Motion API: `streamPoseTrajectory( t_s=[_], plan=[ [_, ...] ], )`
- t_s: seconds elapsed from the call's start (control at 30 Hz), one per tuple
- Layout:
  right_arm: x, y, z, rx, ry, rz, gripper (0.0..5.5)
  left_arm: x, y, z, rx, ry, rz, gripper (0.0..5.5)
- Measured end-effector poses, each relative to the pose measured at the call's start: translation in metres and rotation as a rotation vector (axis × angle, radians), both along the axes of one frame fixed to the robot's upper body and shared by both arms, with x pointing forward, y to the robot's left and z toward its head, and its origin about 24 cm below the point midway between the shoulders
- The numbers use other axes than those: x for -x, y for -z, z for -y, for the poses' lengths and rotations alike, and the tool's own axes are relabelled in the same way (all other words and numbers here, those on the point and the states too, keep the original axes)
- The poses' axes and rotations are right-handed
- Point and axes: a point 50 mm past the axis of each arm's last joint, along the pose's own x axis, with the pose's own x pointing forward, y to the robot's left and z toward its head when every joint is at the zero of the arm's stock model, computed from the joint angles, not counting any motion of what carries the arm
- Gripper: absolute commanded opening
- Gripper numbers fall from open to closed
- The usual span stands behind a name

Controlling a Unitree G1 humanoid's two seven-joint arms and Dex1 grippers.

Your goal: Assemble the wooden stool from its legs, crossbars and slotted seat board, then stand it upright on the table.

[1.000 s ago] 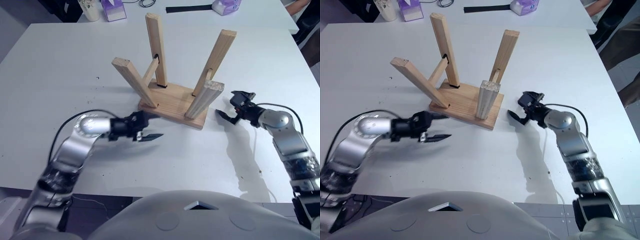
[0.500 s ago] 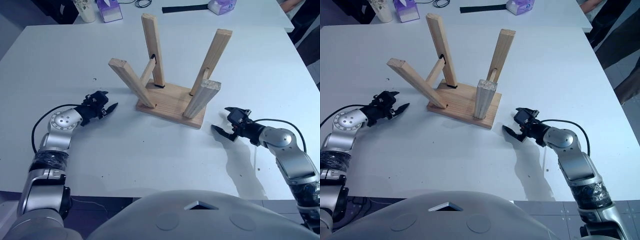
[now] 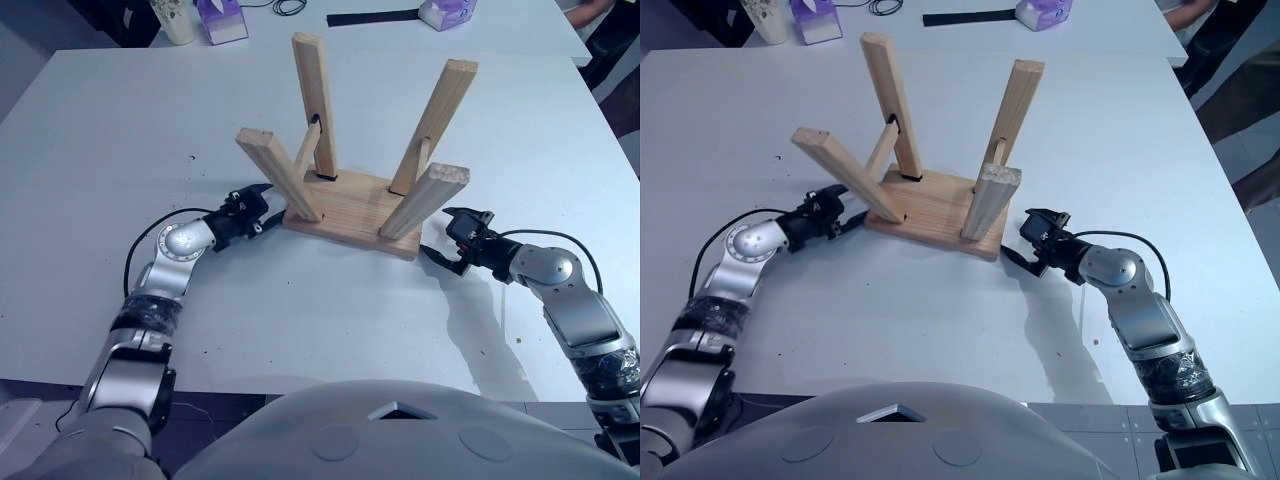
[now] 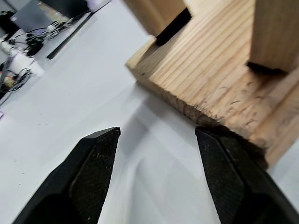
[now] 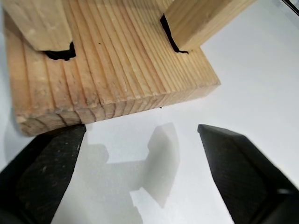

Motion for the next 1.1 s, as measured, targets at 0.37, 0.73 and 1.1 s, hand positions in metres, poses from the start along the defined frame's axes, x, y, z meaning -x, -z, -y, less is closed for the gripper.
streamPoseTrajectory(
  t_s=[0.37, 0.73, 1.1],
  plan=[
    [0.042, -0.023, -0.001, -0.046, 0.034, -0.12, 4.43, 0.065, -0.024, -0.006, 0.03, -0.042, -0.158, 3.02],
    [0.057, -0.061, 0.001, -0.038, 0.013, -0.104, 4.43, 0.103, -0.063, -0.008, 0.092, -0.072, -0.287, 3.02],
    [0.064, -0.087, 0.003, -0.023, -0.118, -0.125, 4.43, 0.099, -0.095, -0.019, 0.159, -0.053, -0.389, 3.02]
  ],
)
